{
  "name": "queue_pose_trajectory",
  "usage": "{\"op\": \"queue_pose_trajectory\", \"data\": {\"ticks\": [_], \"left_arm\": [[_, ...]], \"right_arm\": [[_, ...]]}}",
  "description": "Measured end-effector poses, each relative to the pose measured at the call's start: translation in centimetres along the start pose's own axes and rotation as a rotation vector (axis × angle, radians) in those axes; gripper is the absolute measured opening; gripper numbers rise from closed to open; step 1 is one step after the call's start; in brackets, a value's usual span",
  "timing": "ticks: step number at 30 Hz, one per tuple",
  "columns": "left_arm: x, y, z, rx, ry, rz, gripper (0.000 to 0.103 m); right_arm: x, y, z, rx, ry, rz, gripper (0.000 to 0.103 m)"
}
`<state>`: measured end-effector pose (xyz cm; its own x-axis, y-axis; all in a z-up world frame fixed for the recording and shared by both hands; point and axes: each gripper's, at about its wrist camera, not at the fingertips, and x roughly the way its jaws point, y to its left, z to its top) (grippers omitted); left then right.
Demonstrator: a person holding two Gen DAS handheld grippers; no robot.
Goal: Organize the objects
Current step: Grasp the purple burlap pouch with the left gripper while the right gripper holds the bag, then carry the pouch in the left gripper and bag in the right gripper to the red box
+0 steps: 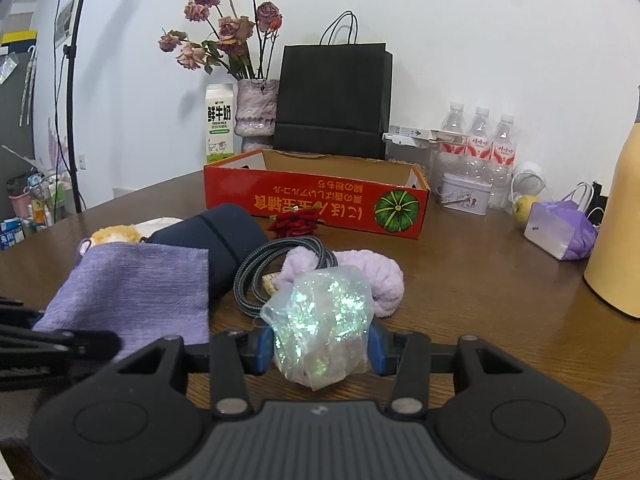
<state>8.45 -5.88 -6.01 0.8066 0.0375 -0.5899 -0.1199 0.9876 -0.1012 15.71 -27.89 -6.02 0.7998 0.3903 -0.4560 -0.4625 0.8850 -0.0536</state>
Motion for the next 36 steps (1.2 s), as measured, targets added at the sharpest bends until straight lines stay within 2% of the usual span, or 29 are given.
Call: {"op": "queue_pose_trajectory", "data": {"ticks": [4,7,12,19,36], "left_arm": [[-0.9,0.7,-0.1,-0.016,-0.008,-0.029,0.022],[-1.8,0.8,-0.2,0.008,-0.023,-0.054,0.019],[-3.1,1.1,0.2,0.034,-0.052,-0.066,0.013],[-4.5,1.8,1.0,0.051,-0.098,-0.101,0.009],[-4.3,2.3,5.0,0.067,-0.160,-0.125,0.009]], "right_arm": [[-0.1,-0.1,-0.1,0.025,0.011,-0.014,0.044],[-0.5,0.0,-0.3,0.038,0.005,-0.024,0.044],[-1.3,0.7,-0.9,0.082,0.006,0.037,0.044],[-3.1,2.2,0.6,0.056,-0.050,0.032,0.044],[-3.5,2.6,4.1,0.046,-0.122,0.025,0.044]]}}
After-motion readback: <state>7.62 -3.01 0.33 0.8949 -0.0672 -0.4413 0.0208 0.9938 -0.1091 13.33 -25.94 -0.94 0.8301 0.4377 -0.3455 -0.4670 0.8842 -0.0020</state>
